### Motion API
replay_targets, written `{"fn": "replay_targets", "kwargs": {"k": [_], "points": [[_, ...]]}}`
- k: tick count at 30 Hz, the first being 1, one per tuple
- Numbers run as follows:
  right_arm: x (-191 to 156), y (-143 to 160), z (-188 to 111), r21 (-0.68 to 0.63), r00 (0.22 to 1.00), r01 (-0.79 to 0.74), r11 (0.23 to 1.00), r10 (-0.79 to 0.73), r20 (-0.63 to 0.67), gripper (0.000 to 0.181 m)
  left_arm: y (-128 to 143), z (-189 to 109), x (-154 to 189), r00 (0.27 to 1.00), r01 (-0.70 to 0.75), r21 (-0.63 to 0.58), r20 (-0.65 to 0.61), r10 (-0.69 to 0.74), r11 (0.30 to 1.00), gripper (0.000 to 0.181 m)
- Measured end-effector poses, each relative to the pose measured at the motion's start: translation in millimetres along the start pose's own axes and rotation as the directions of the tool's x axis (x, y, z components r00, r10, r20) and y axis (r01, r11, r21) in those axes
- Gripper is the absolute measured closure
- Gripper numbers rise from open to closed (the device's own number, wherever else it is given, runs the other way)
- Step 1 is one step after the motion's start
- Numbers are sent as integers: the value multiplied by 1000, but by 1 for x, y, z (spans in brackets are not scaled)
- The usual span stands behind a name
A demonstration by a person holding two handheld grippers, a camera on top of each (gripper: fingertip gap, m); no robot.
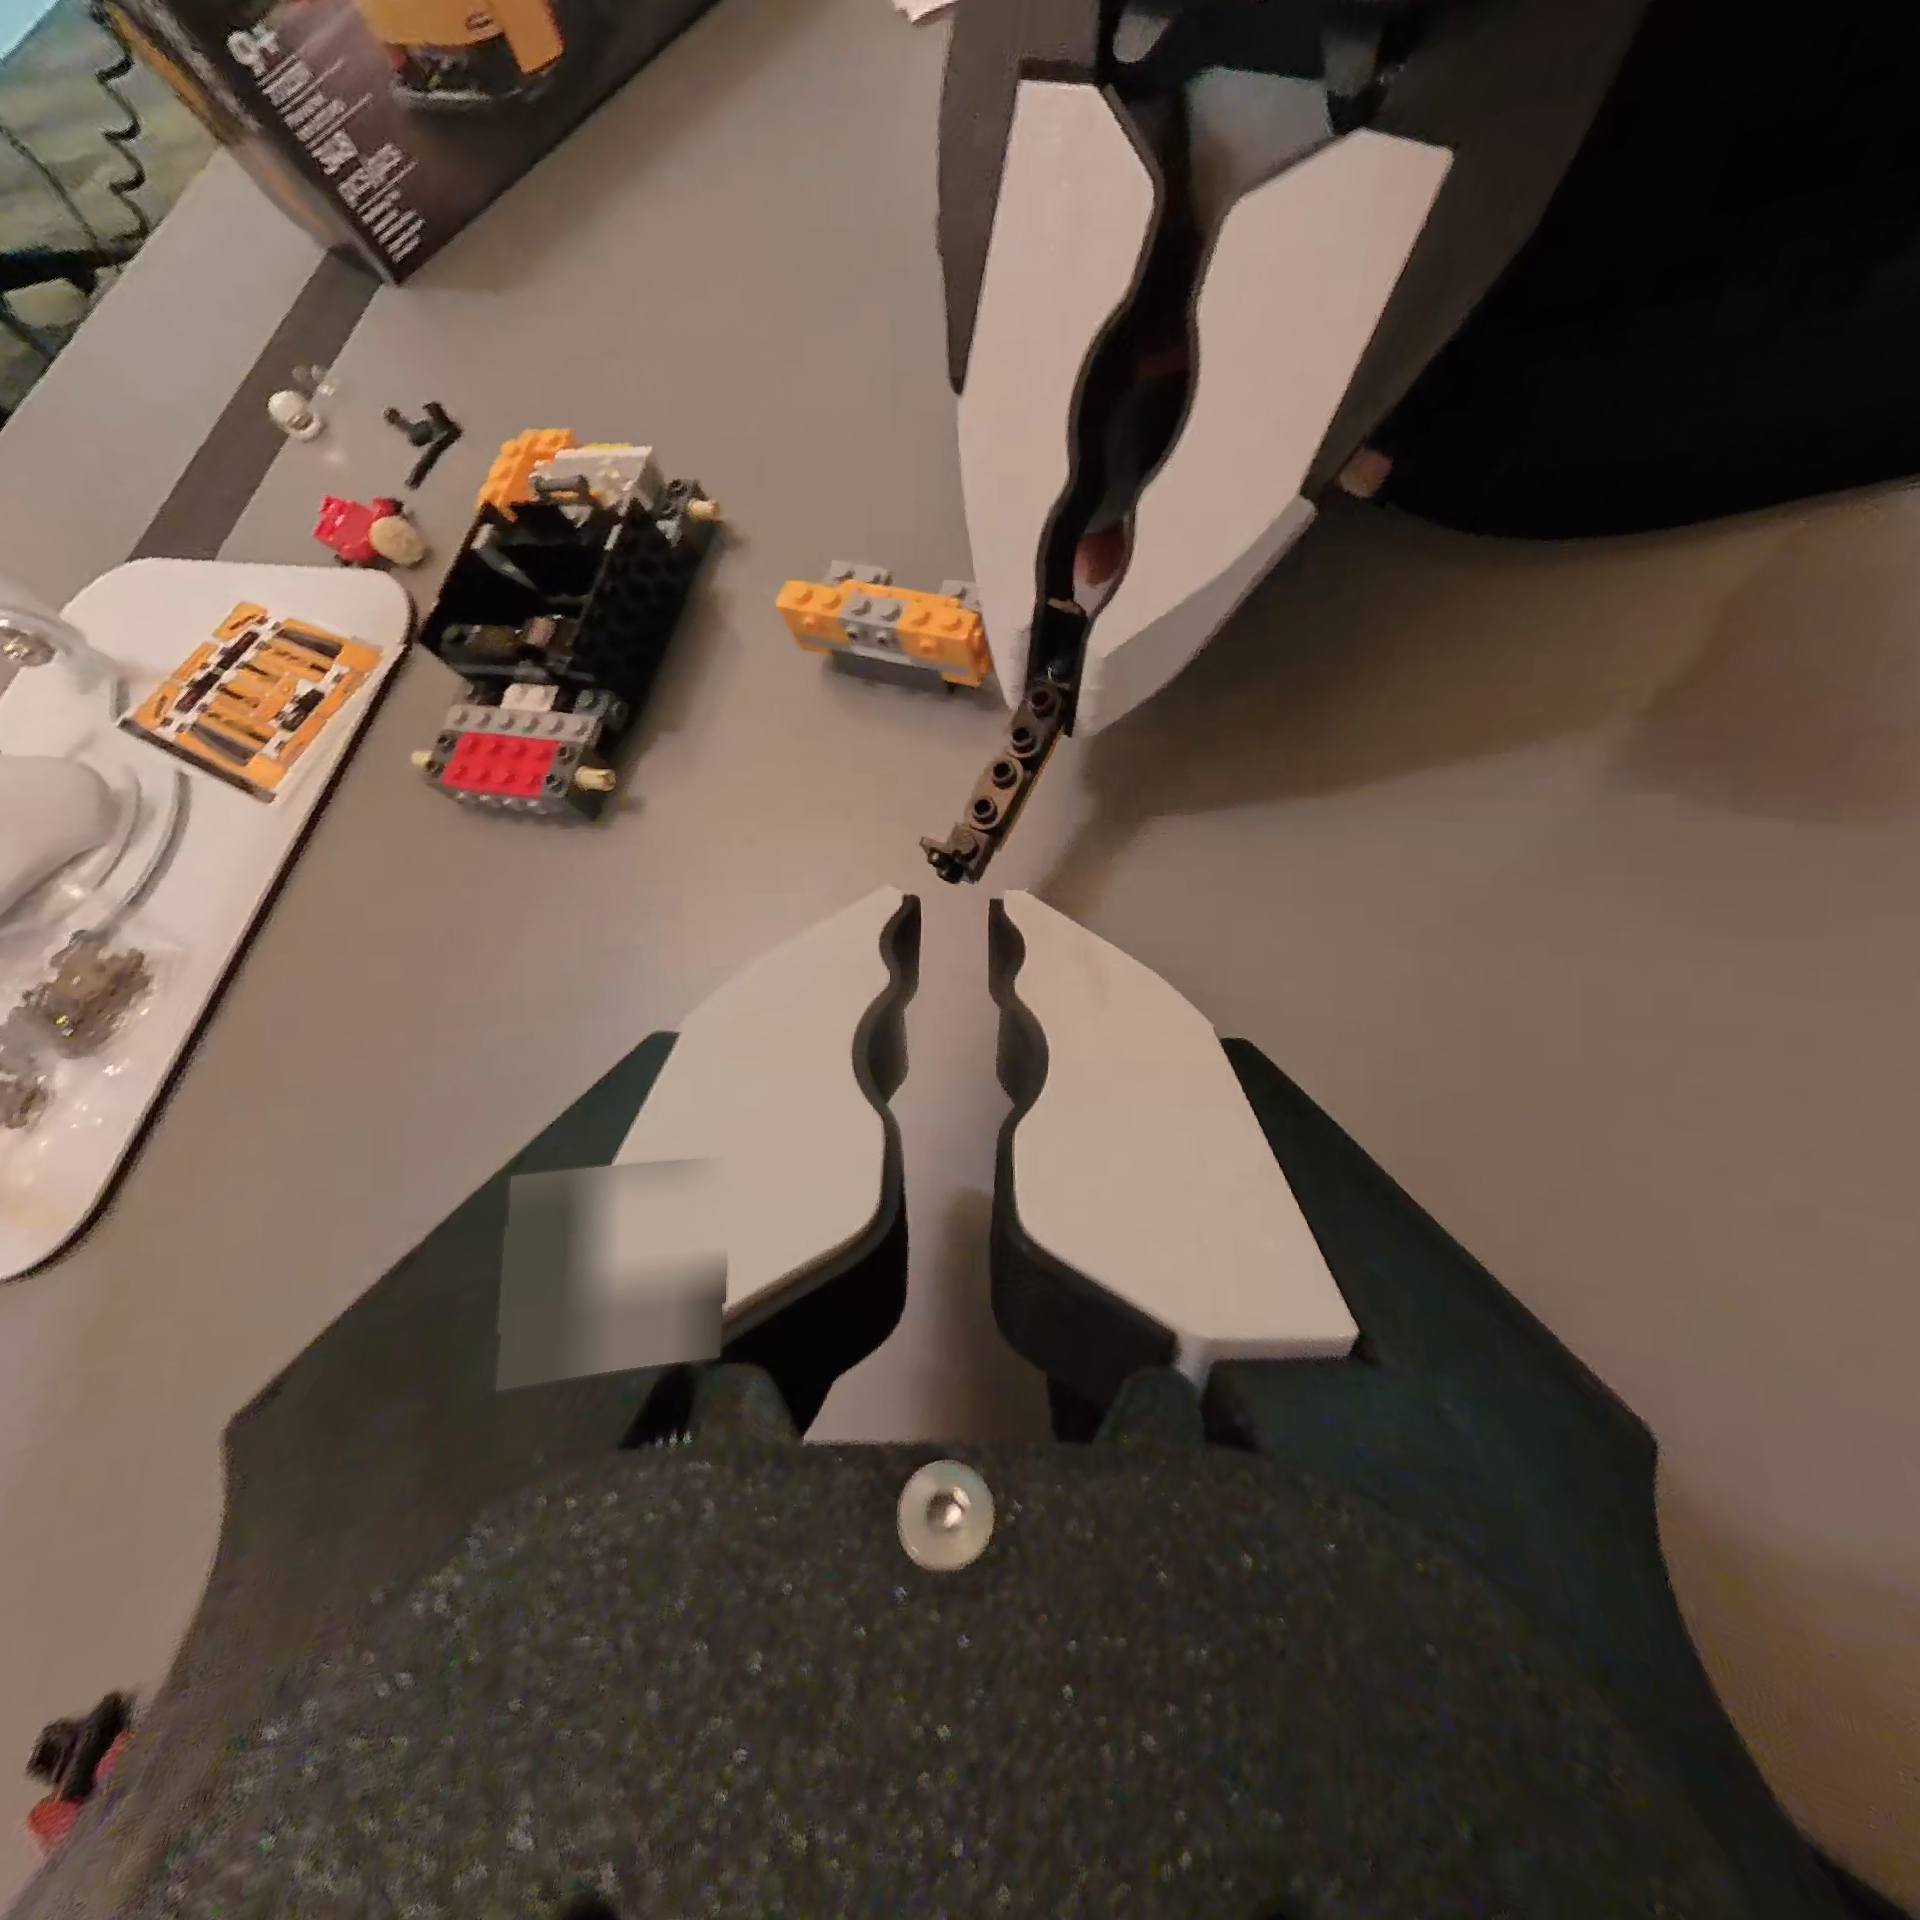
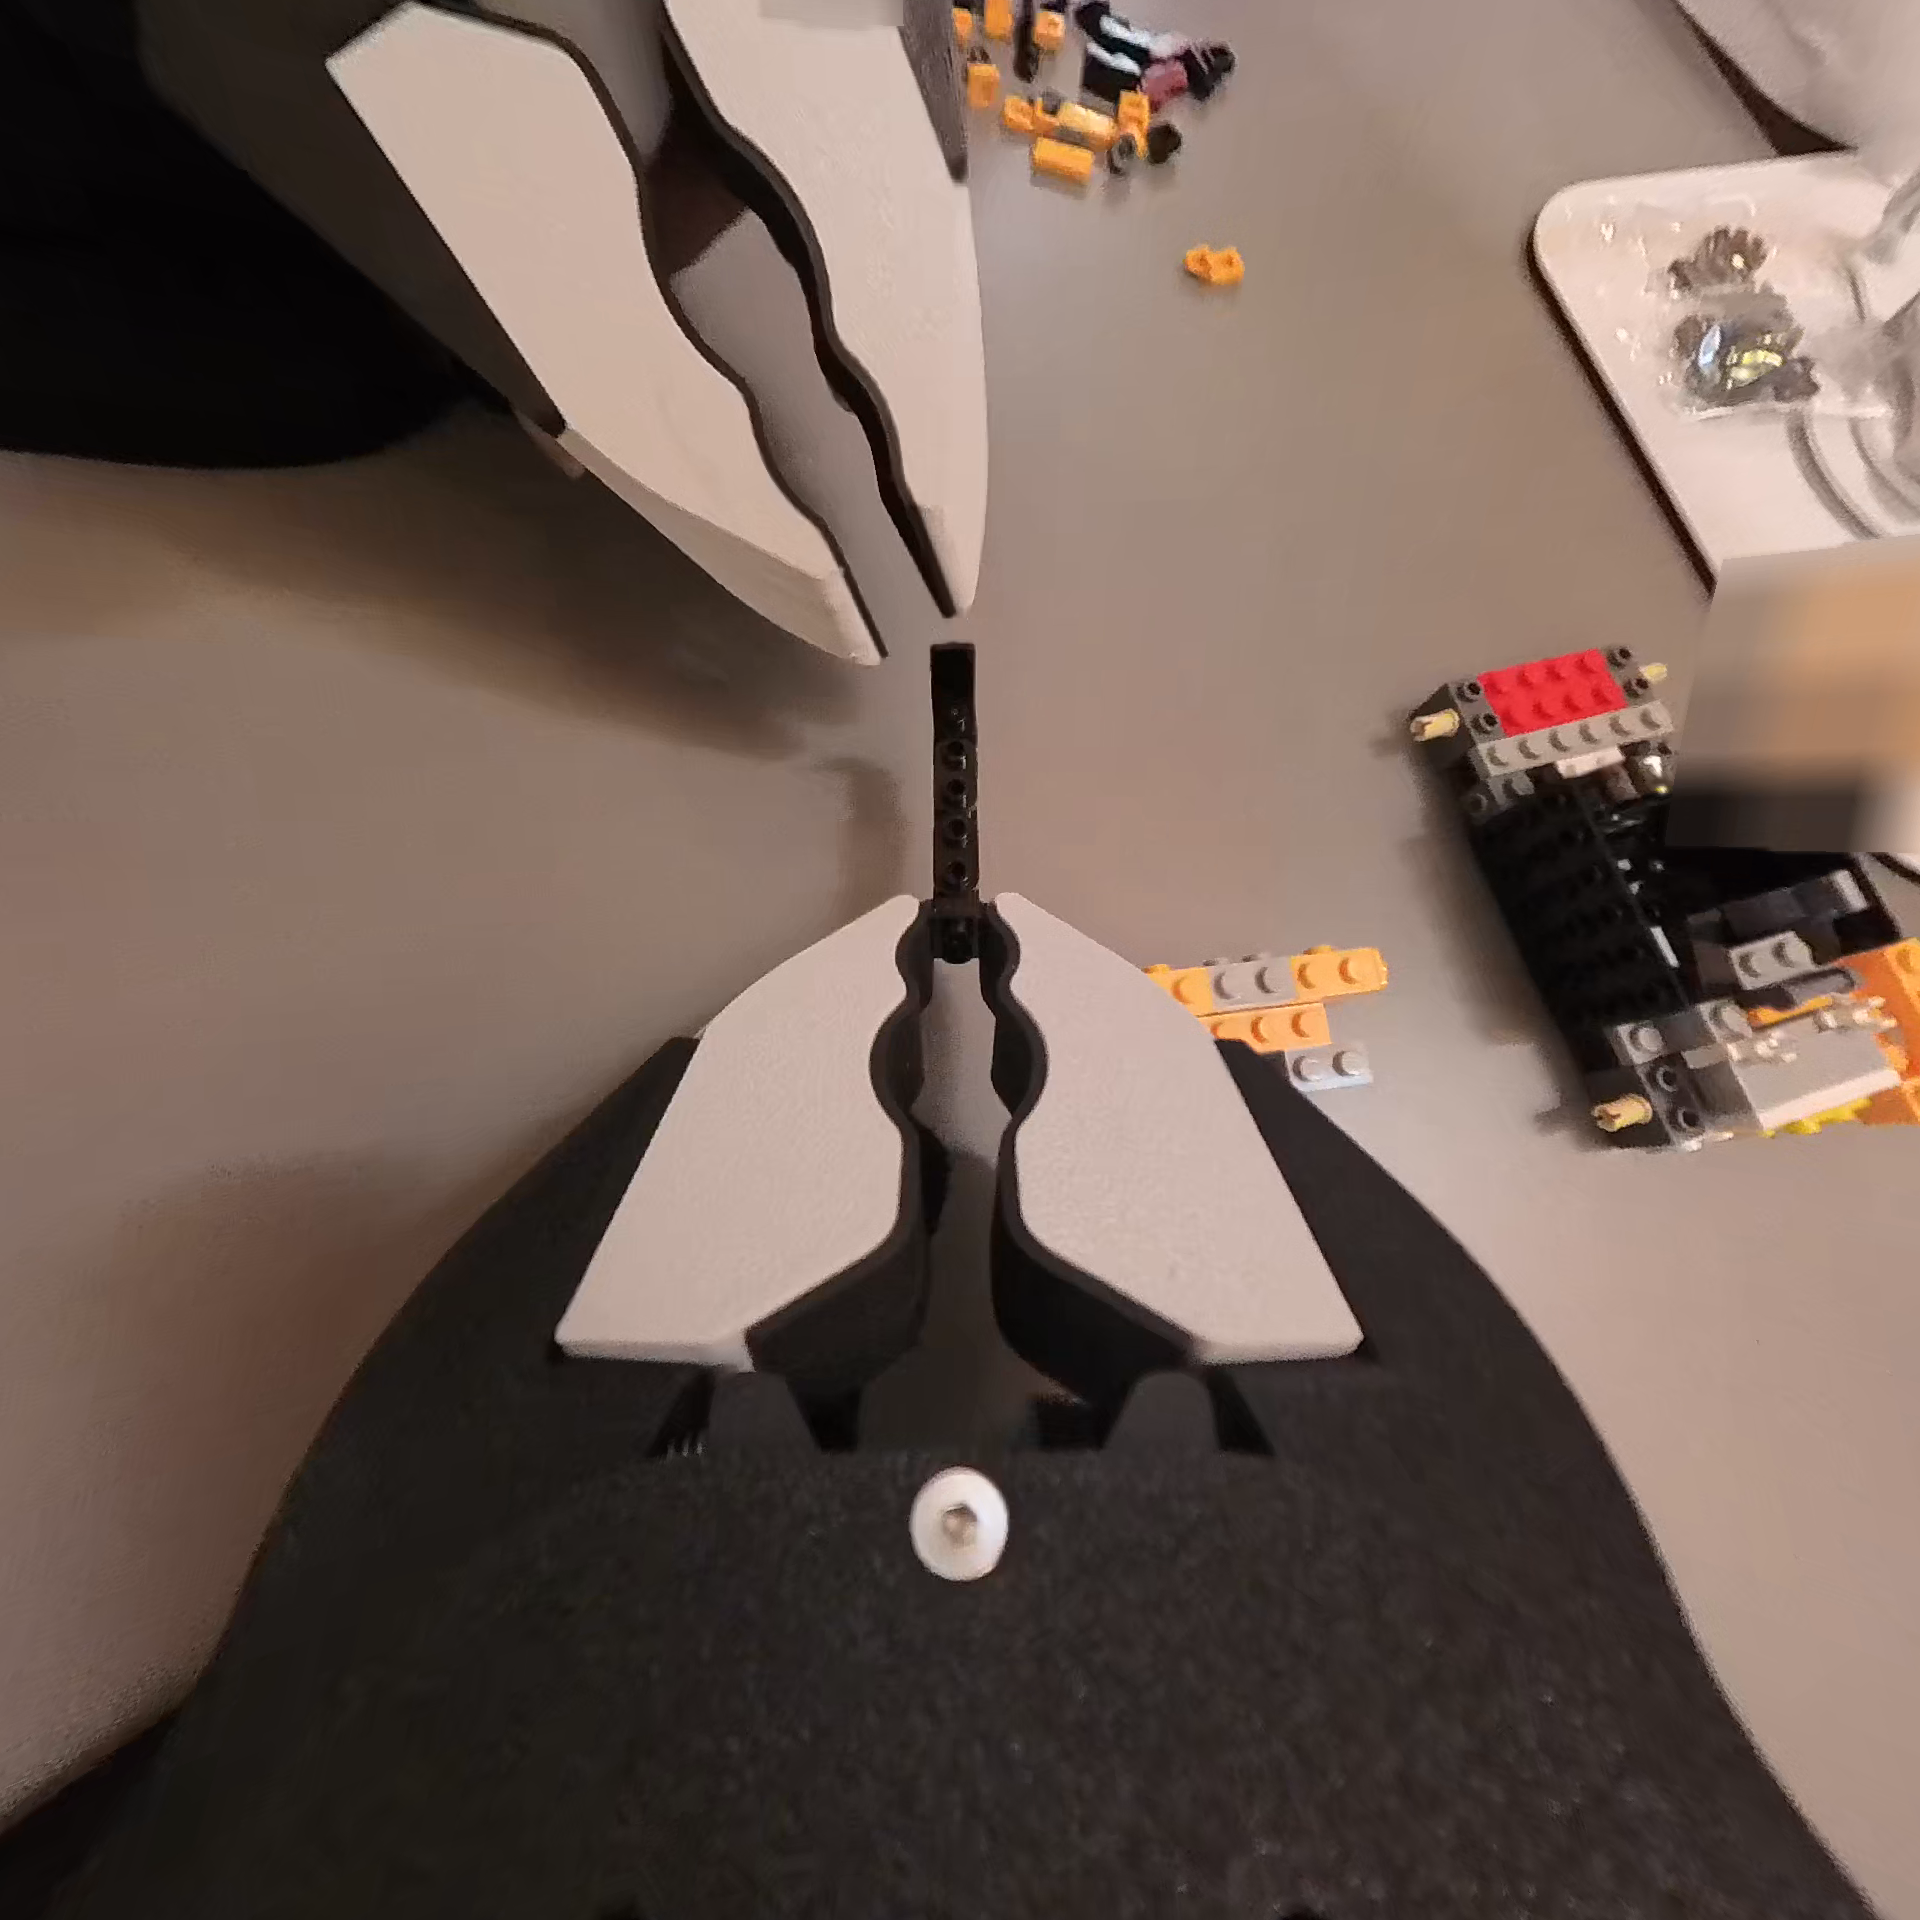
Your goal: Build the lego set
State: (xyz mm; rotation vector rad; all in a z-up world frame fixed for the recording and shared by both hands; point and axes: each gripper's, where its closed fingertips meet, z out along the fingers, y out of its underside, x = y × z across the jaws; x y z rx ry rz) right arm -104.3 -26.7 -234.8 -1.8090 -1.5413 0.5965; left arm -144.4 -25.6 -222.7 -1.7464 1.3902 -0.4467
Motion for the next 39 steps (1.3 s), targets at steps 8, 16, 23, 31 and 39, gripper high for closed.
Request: {"fn": "replay_targets", "kwargs": {"k": [8,16,23,31,39], "points": [[7,3,14,-99,997,-48,994,42,-58,173,3,-4,-14,997,45,-20,71,-43,999,171],[10,8,20,-158,994,-77,984,63,-94,173,-3,-8,-14,992,106,-4,75,-105,994,180],[7,7,19,-163,993,-92,982,77,-95,164,-15,-19,-27,978,132,73,155,-142,989,181],[23,-37,-12,142,984,-142,980,155,-87,154,-26,-31,-39,957,163,159,213,-195,974,181],[80,-23,-45,244,927,-143,959,216,-307,150,-28,-29,-34,959,166,166,202,-198,972,181]]}}
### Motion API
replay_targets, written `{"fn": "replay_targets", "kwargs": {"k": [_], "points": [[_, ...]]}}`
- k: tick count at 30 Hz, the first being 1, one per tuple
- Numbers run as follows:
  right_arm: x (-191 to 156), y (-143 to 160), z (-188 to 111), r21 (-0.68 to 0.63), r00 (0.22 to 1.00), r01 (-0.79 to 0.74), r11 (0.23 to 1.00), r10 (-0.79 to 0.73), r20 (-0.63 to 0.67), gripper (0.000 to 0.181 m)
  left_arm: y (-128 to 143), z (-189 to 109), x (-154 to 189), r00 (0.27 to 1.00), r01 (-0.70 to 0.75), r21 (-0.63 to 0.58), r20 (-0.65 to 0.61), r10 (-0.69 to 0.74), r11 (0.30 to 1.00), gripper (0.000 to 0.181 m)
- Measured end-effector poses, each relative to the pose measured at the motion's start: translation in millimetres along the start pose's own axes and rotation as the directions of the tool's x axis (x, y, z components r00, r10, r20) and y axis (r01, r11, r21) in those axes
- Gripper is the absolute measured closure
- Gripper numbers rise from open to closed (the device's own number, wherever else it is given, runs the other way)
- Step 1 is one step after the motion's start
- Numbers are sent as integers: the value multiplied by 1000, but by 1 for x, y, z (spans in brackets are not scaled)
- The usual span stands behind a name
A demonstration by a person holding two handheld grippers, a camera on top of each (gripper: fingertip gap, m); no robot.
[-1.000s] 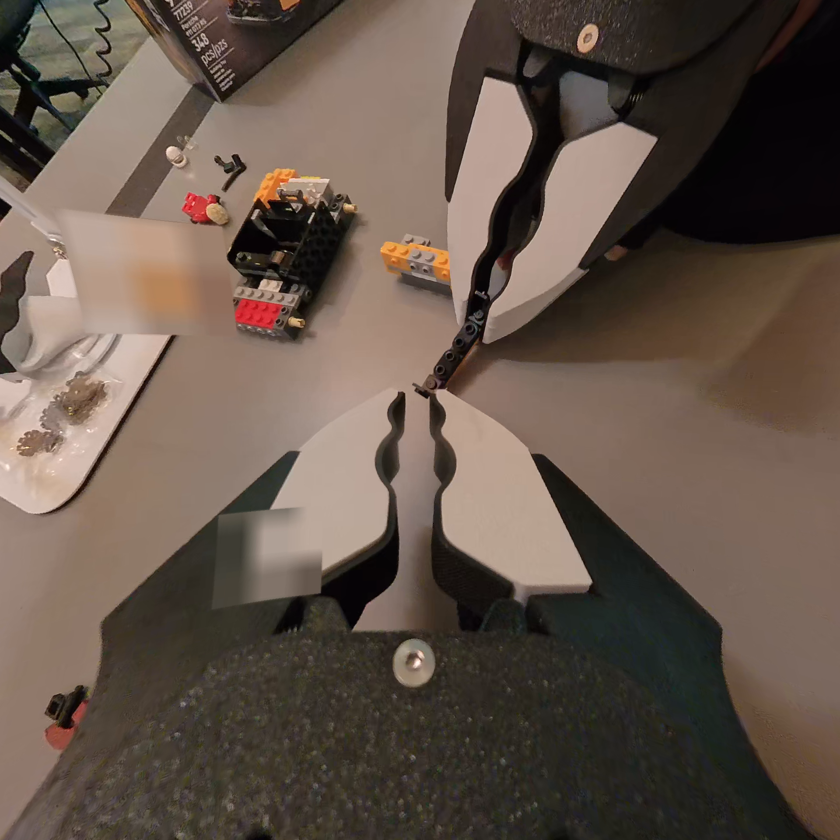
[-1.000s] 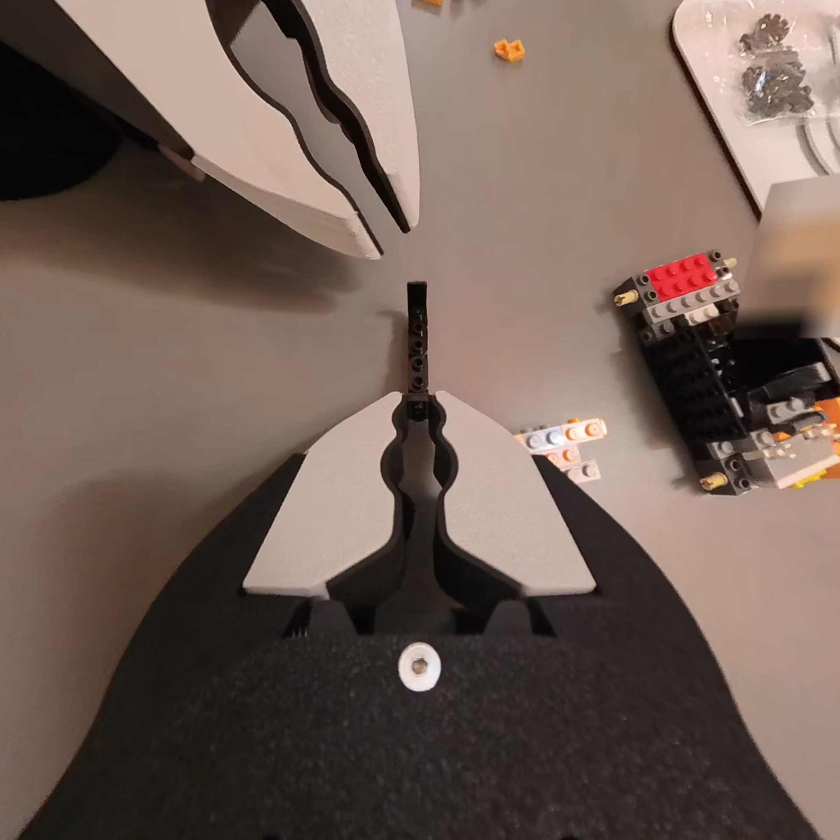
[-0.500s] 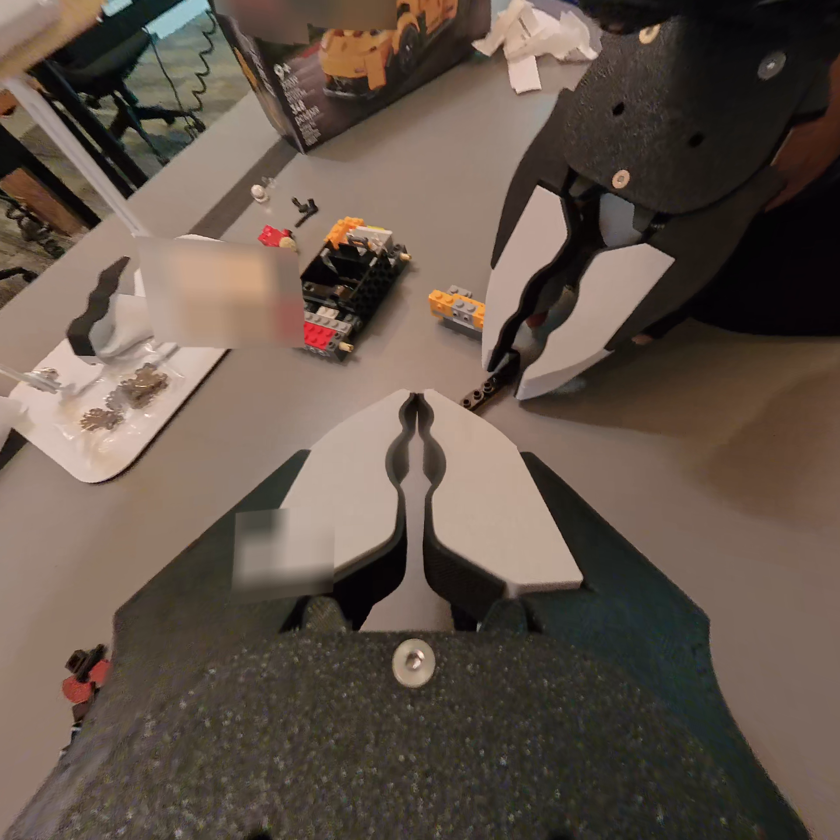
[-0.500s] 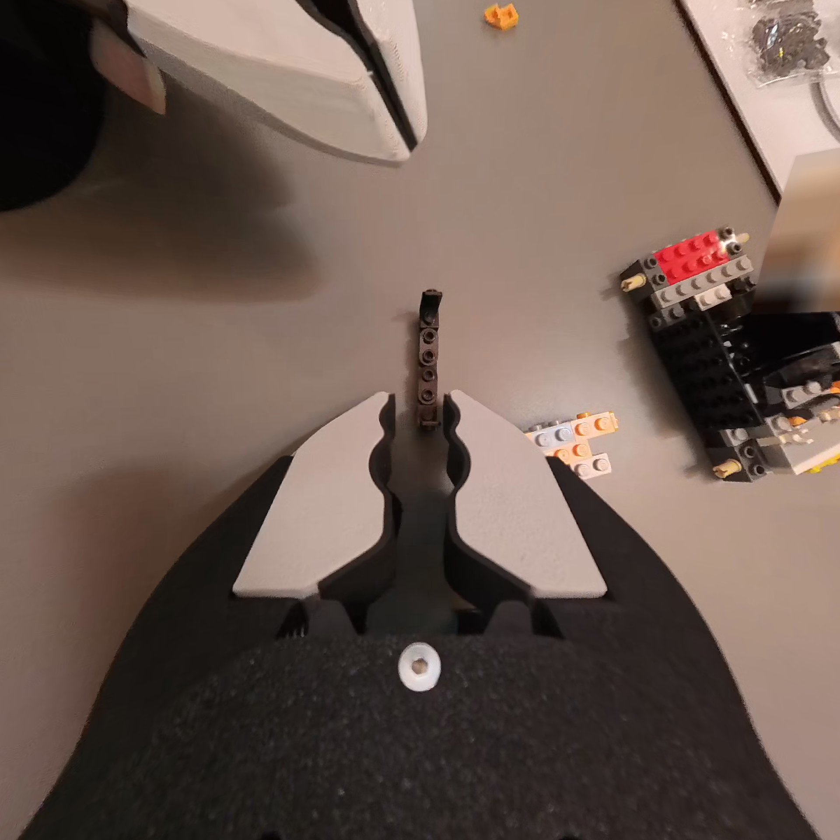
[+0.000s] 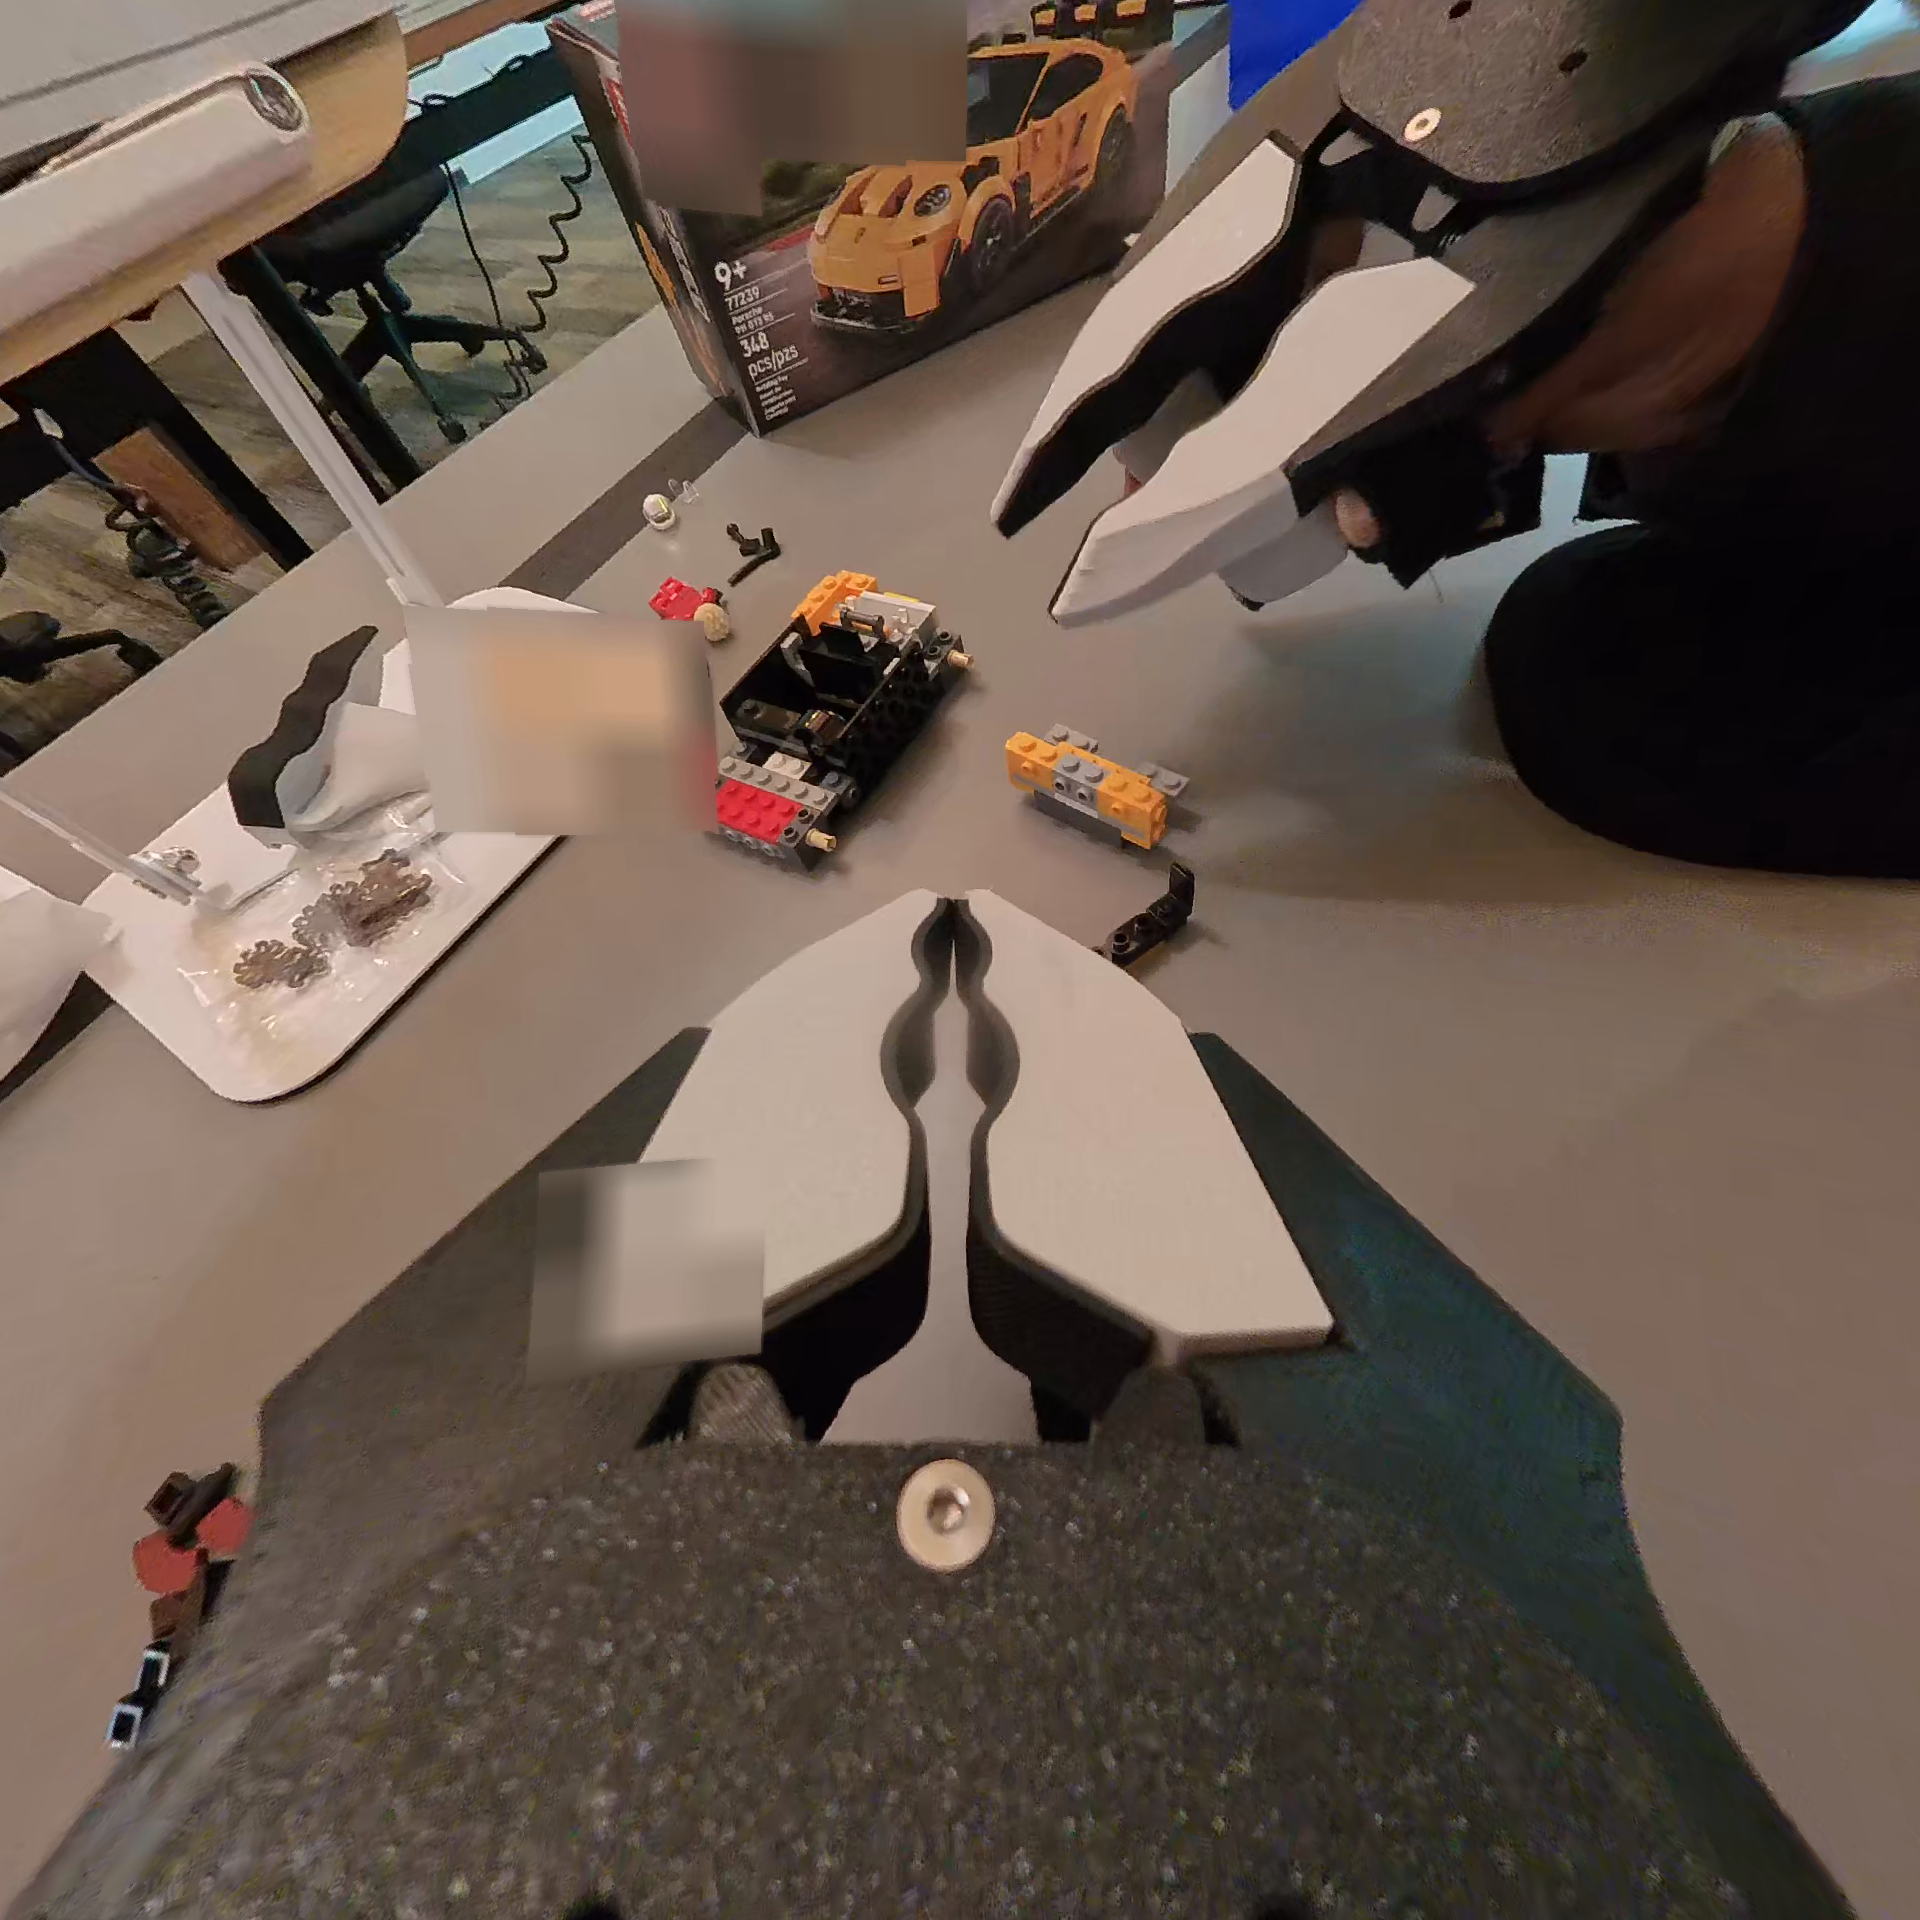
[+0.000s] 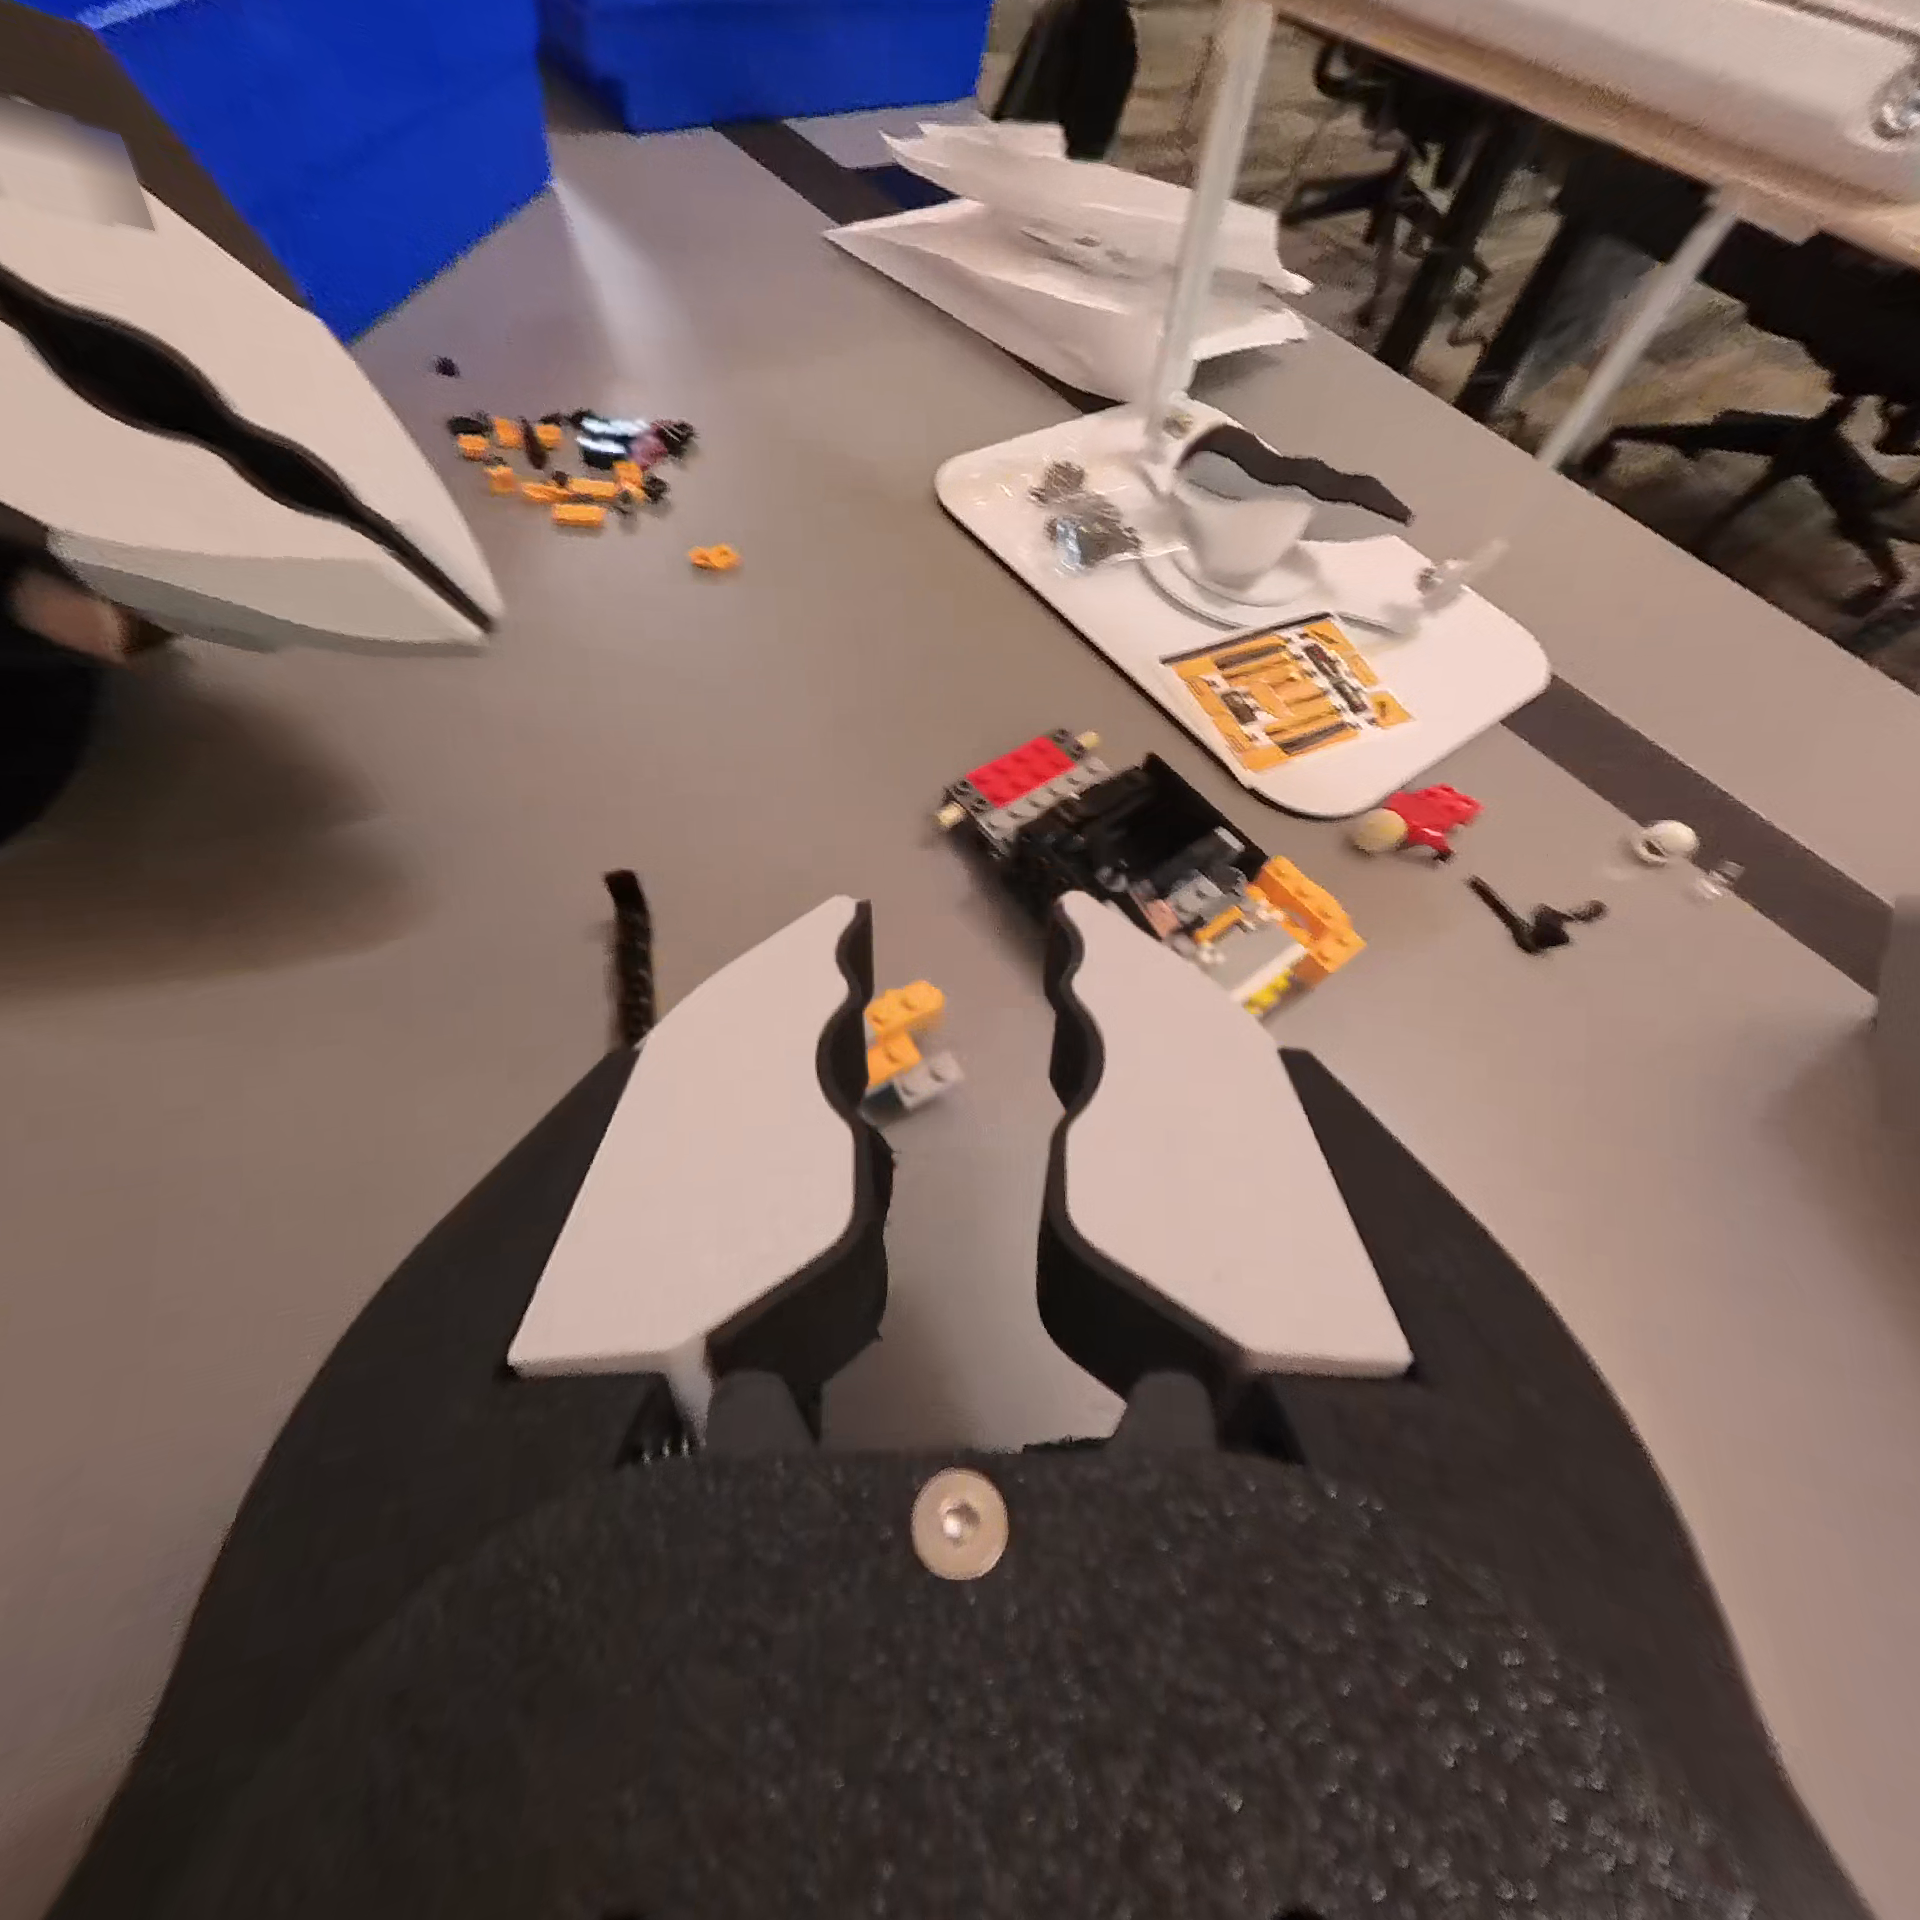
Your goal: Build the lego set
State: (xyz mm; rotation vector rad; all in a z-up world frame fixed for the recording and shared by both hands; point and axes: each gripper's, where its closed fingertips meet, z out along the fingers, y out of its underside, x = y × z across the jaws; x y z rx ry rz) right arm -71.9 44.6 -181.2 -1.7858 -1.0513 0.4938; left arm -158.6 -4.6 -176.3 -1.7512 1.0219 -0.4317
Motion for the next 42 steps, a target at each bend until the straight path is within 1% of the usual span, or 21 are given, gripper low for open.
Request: {"fn": "replay_targets", "kwargs": {"k": [3,7,10,20,27,30,34,38,42], "points": [[9,16,-1,-48,1000,8,999,-10,-29,145,2,2,1,1000,12,-1,-7,-12,1000,181],[4,31,0,-100,1000,4,995,-2,24,139,4,8,10,999,38,1,-38,-38,999,181],[-1,38,2,-116,998,0,993,7,57,137,9,14,18,998,19,-14,-53,-20,1000,181],[-16,58,9,-182,990,11,983,15,141,123,14,19,25,996,15,-33,-86,-18,999,181],[-21,65,15,-224,988,39,974,-4,155,117,14,21,30,994,-9,-34,-107,5,999,181],[-22,63,19,-223,988,59,973,-25,154,118,14,21,33,993,-11,-38,-119,6,999,181],[-26,61,25,-223,986,106,969,-74,146,129,15,22,37,991,-24,-42,-134,18,999,181],[-28,60,24,-219,984,150,964,-123,132,129,15,22,35,992,-23,-43,-128,18,999,181],[-18,60,21,-223,989,141,965,-125,83,129,14,21,28,994,5,-31,-112,-8,1000,181]]}}
